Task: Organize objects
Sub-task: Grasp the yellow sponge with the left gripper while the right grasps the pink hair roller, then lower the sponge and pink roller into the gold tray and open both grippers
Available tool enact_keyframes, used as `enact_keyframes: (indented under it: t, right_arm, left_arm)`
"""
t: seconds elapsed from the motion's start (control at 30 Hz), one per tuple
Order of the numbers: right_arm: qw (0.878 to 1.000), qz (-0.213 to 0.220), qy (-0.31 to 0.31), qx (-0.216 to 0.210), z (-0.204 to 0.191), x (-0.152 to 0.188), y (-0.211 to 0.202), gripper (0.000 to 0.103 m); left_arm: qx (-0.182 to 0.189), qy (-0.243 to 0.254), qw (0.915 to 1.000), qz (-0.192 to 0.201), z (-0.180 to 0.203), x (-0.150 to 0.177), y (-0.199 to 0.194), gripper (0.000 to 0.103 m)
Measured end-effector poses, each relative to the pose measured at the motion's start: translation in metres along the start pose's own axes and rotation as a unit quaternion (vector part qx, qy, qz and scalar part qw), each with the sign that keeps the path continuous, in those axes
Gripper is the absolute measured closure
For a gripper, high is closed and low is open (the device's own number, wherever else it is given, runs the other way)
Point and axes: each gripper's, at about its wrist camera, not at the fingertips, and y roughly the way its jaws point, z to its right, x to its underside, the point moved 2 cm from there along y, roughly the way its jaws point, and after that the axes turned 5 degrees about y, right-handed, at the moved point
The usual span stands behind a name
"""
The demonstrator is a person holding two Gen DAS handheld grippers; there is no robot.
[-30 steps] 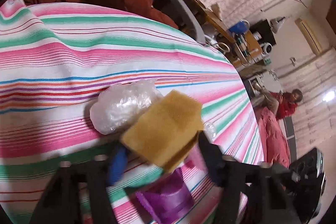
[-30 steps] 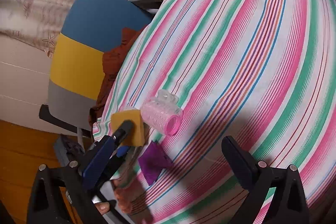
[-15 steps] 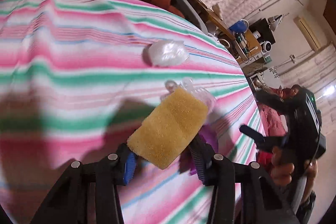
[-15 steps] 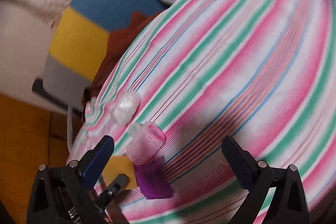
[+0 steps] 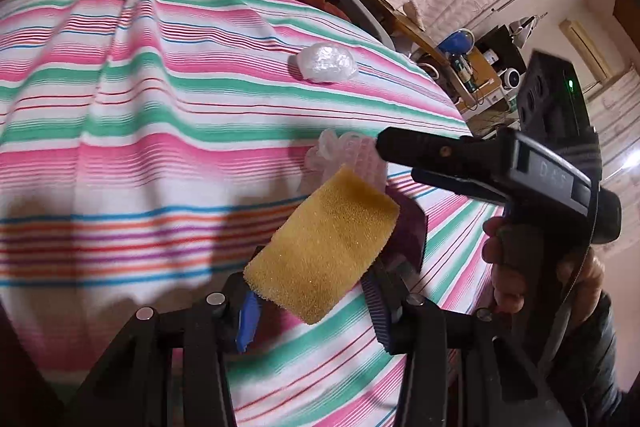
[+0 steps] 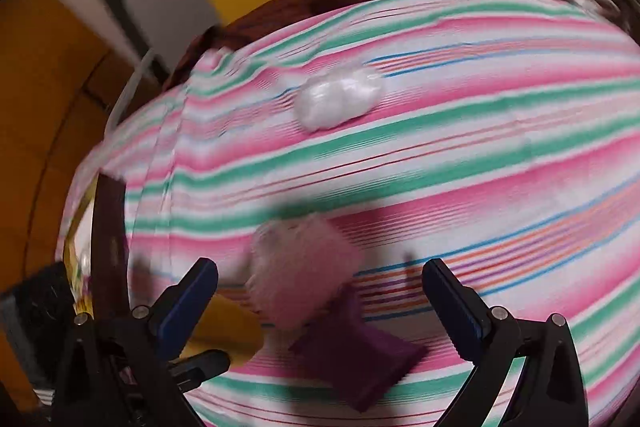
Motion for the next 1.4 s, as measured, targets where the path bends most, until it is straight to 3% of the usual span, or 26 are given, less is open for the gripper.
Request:
enact_keyframes:
  t: [0.1,0.27,0.5,0.53,0.57,0.6,0.73,0.87,0.93,1.17,1.4]
  right_arm:
    - [0.999,-0.018,-0.042,0.018,-0.015,0.005,0.013,0.001]
    - [0.994,-0.03,-0.074,0.078,-0.017,0.008,0.032,0.014]
    - [0.993,-0.025,-0.072,0.091,-0.012,0.0,0.04,0.011]
    - [0.991,-0.027,-0.081,0.1,-0.013,0.001,0.042,0.014]
    - [0.99,-0.023,-0.091,0.109,-0.017,0.001,0.042,0.026]
    - [0.989,-0.02,-0.095,0.113,-0.018,0.001,0.042,0.028]
    - [0.992,-0.006,-0.075,0.098,-0.013,-0.003,0.032,0.028]
    - [0.999,0.035,-0.025,0.007,-0.007,-0.013,0.004,0.028]
    - [0.999,0.048,-0.017,-0.02,-0.006,-0.015,-0.006,0.028]
    - [0.997,0.047,-0.064,-0.02,-0.031,-0.011,0.0,0.028]
    - [0.992,0.028,-0.119,-0.025,-0.062,0.013,-0.004,0.028]
  left_arm:
    - [-0.003,-0.005,1.0,0.005,-0.005,0.004,-0.005,0.058]
    - [-0.012,0.005,0.9999,0.004,-0.006,0.016,-0.017,0.058]
    - [-0.029,0.024,0.9993,0.007,-0.003,0.029,-0.026,0.057]
    - [-0.031,0.024,0.9992,0.008,-0.003,0.029,-0.026,0.057]
    - [-0.033,0.027,0.9991,0.008,-0.002,0.029,-0.026,0.057]
    - [-0.036,0.03,0.9989,0.009,-0.001,0.03,-0.026,0.057]
    - [-0.044,0.036,0.9983,0.015,0.001,0.029,-0.03,0.057]
    - [-0.049,0.037,0.9976,0.03,0.003,0.027,-0.043,0.057]
    - [-0.052,0.04,0.997,0.041,0.005,0.025,-0.053,0.057]
    - [-0.081,0.034,0.9911,0.1,-0.002,0.023,-0.113,0.057]
    - [-0.138,-0.019,0.9749,0.174,-0.047,0.033,-0.19,0.057]
